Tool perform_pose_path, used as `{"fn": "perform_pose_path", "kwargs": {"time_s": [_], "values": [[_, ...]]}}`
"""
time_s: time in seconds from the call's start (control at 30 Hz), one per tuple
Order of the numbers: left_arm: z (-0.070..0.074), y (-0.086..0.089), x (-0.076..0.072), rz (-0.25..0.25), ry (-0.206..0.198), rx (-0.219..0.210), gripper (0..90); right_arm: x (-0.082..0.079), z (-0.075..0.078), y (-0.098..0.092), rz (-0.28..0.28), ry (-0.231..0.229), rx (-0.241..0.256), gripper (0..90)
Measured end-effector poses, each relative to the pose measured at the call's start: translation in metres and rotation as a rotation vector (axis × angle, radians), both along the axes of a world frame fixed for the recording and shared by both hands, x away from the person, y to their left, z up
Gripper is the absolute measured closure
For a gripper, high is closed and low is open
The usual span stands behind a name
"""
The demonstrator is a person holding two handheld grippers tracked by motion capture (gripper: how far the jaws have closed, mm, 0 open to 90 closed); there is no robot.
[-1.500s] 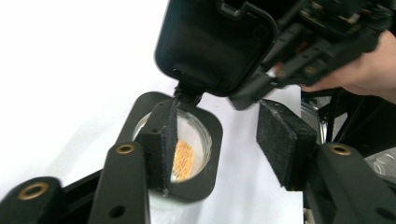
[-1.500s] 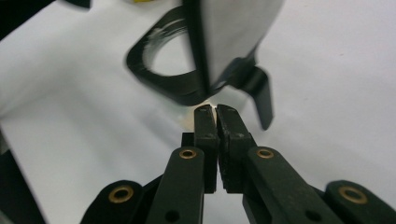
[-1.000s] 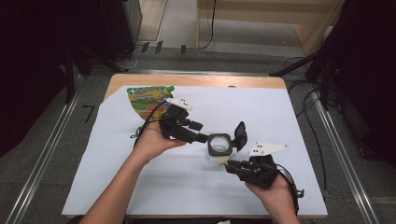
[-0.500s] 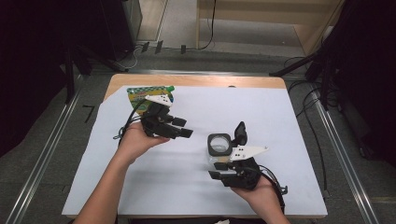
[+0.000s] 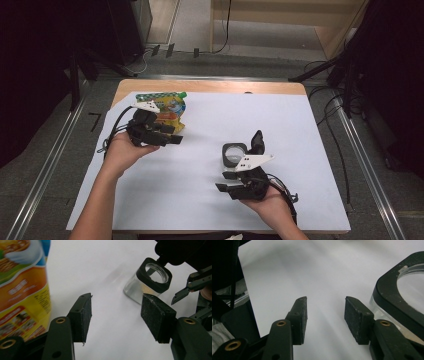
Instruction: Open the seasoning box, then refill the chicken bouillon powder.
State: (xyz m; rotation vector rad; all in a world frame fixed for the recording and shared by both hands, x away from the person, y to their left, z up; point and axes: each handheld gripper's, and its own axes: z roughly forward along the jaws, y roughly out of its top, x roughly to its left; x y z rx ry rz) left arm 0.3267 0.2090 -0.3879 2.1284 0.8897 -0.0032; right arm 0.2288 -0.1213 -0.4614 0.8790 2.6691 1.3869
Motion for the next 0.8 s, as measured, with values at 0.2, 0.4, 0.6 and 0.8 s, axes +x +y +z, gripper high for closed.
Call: {"fn": "perform_pose_path", "kwargs": {"time_s": [0.2,0.4,0.6,0.8], "values": [[0.001,0.021,0.0,0.048,-0.012,-0.007,43.4,0.001,-0.001,0.004,0.014,0.003,-0.005,53.7],[0.0,0.04,0.003,0.089,-0.012,-0.002,43.5,0.0,-0.002,0.006,0.022,0.004,-0.009,53.7],[-0.002,0.063,0.007,0.149,-0.028,0.01,43.5,0.0,-0.002,0.005,0.014,0.009,-0.005,53.8],[-0.006,0.081,0.017,0.208,-0.05,0.042,42.6,0.001,-0.004,0.005,0.011,0.012,-0.007,54.0]]}}
